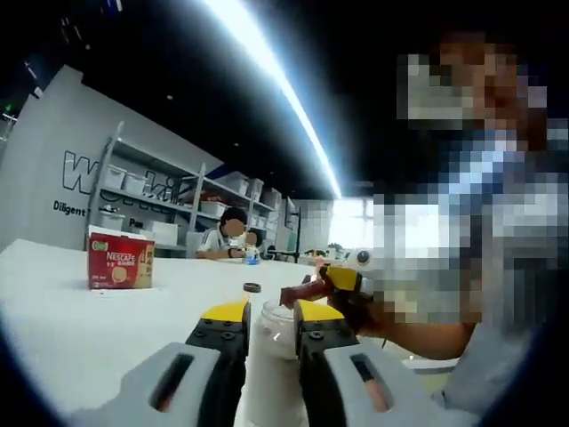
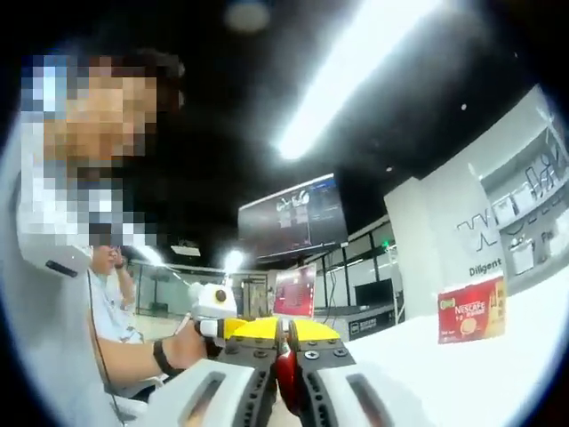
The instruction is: Tear open the coffee pouch, take out the coffee, and pour the coffee from the pouch into the cup
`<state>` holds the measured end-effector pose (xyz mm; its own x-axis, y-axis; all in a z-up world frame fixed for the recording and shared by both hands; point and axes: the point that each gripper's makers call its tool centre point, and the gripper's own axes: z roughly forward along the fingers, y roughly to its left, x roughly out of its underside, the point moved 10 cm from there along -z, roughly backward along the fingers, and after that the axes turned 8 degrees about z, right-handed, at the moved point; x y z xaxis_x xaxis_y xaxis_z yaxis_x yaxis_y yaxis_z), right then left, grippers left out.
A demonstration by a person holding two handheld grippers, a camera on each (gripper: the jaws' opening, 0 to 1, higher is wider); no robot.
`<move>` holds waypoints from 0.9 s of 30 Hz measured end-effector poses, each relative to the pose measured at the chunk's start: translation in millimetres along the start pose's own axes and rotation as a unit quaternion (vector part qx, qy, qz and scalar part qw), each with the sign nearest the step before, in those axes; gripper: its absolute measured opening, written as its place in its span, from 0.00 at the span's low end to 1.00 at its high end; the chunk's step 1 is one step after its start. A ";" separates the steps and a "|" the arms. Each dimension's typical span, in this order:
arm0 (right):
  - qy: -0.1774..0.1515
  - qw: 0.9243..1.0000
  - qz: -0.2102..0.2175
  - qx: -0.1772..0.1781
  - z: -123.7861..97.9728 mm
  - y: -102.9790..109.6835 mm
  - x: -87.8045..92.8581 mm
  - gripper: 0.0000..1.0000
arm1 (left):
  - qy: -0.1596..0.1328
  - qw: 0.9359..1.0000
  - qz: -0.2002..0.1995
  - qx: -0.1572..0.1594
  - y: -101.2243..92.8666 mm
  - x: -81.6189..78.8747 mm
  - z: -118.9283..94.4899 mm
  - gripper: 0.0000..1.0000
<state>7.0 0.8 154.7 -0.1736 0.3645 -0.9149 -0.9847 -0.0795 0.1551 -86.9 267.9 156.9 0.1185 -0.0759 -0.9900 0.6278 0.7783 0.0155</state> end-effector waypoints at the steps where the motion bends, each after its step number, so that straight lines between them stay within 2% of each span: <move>1: -0.003 1.000 0.001 0.000 -0.4 0.2 -1.8 0.05 | -0.001 1.000 -0.001 -0.001 0.5 -0.3 -0.3 0.22; 3: -0.004 1.000 0.006 -0.002 0.8 0.5 -4.2 0.05 | -0.003 1.000 -0.001 -0.001 1.0 -1.2 -0.5 0.22; 6: 0.011 1.000 0.008 0.000 3.5 -1.2 -4.3 0.04 | -0.006 1.000 -0.002 0.002 1.2 -3.0 0.8 0.22; 8: 0.014 1.000 0.011 -0.008 4.8 -2.0 -7.0 0.04 | -0.003 1.000 0.002 0.014 1.6 -6.1 5.2 0.22; 11: 0.034 0.999 0.019 -0.032 8.8 -3.1 -15.6 0.04 | 0.022 0.997 0.014 0.075 -0.3 -15.3 17.6 0.22; 13: 0.050 0.998 0.018 -0.040 13.7 -2.3 -21.4 0.04 | 0.049 0.991 0.025 0.122 -3.2 -18.9 27.8 0.21; 14: 0.053 0.997 0.016 -0.045 16.4 -1.4 -24.5 0.04 | 0.059 0.988 0.046 0.139 -5.0 -20.2 32.5 0.18; 15: 0.058 0.997 0.017 -0.051 18.7 -1.0 -27.4 0.04 | 0.065 0.985 0.069 0.142 -6.0 -22.2 37.4 0.16; 17: 0.071 0.996 0.009 -0.055 22.9 0.0 -31.5 0.04 | 0.074 0.982 0.089 0.151 -8.9 -25.0 43.6 0.12; 21: 0.073 0.996 0.004 -0.059 23.7 0.2 -35.9 0.04 | 0.068 0.980 0.096 0.159 -8.3 -31.4 46.7 0.07; 25: 0.062 0.996 -0.005 -0.067 23.4 0.8 -33.6 0.15 | 0.043 0.984 0.091 0.145 -8.2 -34.0 44.5 0.04; 27: 0.053 0.996 0.009 -0.067 23.5 1.0 -29.9 0.22 | 0.024 0.989 0.073 0.126 -8.0 -34.9 42.9 0.04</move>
<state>10.8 11.7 191.0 -0.1812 0.2627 -0.9477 -0.9693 -0.2105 0.1270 -63.0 237.5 197.3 0.1898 0.0595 -0.9800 0.7792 0.5982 0.1873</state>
